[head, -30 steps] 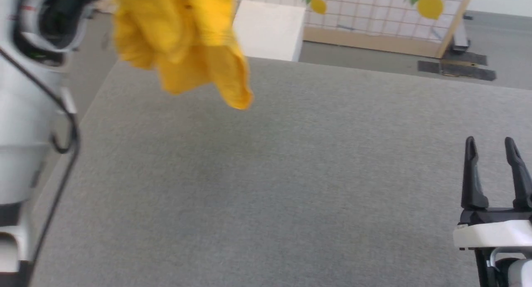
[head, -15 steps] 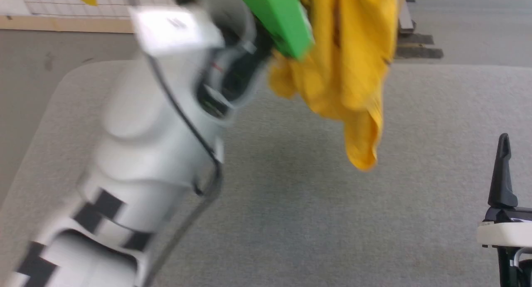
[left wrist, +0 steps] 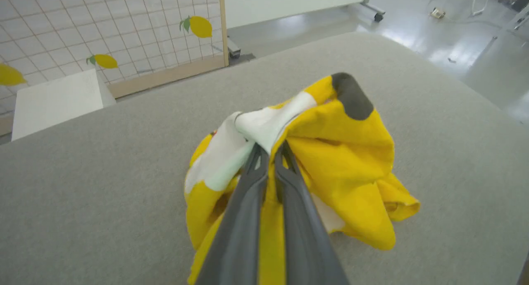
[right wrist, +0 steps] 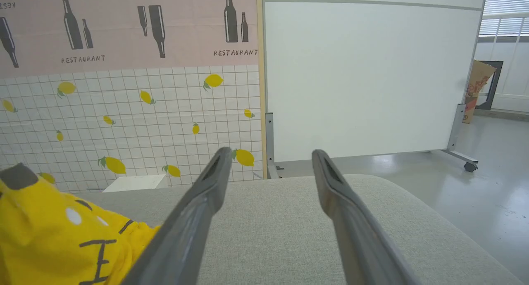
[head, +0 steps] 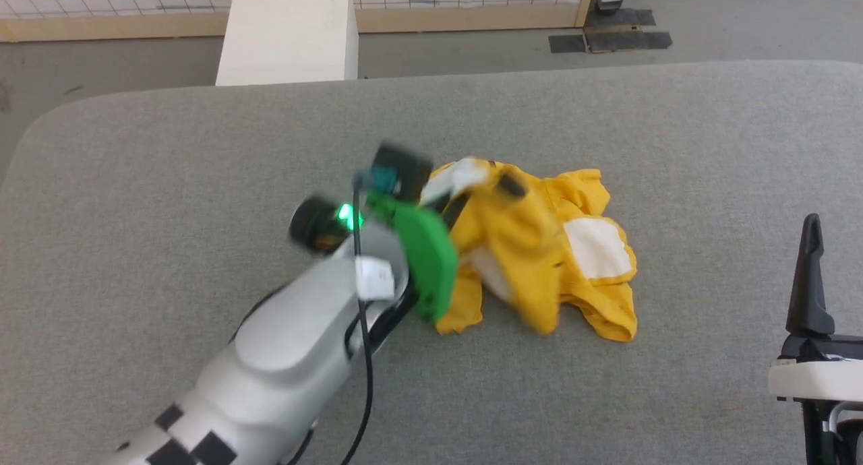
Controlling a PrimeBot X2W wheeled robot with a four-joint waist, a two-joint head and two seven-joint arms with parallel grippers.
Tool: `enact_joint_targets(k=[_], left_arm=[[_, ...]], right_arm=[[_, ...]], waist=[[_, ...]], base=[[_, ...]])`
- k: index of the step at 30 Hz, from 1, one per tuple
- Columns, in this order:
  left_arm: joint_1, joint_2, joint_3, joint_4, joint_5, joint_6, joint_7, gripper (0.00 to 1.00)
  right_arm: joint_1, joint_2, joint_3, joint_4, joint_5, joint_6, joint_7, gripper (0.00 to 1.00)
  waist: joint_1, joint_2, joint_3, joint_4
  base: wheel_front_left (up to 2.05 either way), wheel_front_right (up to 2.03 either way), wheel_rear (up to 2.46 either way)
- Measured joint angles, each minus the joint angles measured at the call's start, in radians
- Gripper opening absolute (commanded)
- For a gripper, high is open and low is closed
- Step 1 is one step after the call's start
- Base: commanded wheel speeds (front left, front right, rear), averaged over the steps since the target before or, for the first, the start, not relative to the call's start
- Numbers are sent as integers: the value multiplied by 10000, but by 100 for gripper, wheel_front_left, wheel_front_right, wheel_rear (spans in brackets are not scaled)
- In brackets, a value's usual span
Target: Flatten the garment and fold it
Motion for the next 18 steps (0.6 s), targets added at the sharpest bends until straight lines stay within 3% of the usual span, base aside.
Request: enact_joint_targets(k=[7,8,9,13,18], left_arm=[[657,529,-798,1124,458,31,451,0],[781,499,-688,1183,389,40,280,43],[873,476,-558,1187,307,79,58,100],[1117,422,27,936,-56,134,-999,100],[1552,713,1114,-548,-460,389,-2579,100]], right_arm=[[34,0,96,-148,-40,0,165,100],[34,0,128,-151,-69,0,201,100],[33,0,155,-146,-96,0,240,100],[34,2,290,-113,-127,0,288,100],[202,2,405,-27,-136,0,343,100]], waist=[[0,0,84,208],[0,0,79,273],[0,0,66,319],[0,0,-117,480],[0,0,-519,621]], base=[[0,0,0],[0,0,0],[0,0,0],[0,0,0],[0,0,0]])
